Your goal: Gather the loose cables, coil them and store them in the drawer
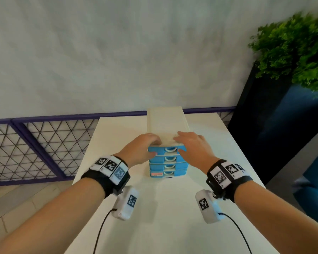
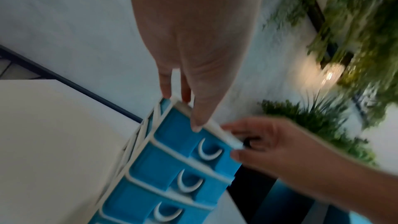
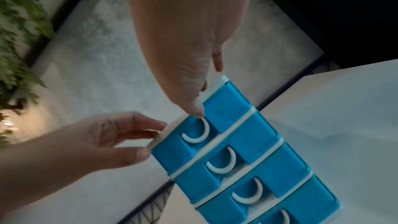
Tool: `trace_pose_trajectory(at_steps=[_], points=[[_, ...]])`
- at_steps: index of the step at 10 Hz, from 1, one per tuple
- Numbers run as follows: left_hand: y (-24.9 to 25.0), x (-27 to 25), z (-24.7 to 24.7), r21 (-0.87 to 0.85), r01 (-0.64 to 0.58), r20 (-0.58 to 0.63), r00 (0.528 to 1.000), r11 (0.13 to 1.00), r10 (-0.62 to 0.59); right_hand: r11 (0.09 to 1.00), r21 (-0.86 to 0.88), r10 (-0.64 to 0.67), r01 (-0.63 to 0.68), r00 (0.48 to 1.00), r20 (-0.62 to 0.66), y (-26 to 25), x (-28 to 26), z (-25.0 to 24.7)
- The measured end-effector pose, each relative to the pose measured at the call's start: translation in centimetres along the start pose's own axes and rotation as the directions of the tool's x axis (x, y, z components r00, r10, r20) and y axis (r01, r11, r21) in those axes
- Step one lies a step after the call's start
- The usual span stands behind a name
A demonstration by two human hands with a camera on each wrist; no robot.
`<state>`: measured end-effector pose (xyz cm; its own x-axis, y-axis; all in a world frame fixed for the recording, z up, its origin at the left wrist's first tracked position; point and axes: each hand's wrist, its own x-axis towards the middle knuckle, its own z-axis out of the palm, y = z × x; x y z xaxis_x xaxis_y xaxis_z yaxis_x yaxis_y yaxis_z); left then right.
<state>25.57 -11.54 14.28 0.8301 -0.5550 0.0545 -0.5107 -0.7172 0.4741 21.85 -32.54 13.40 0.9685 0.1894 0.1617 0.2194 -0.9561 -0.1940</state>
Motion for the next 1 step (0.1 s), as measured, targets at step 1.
trace_pose_trajectory(at_steps=[1], points=[[-0.79,-4.21,-1.69,-0.011,-0.003,0.076,0.997,1.0,0.004,0.998,0.023,0.051,-0.053,0.996,0.071,1.14,-4.05,-1.33]])
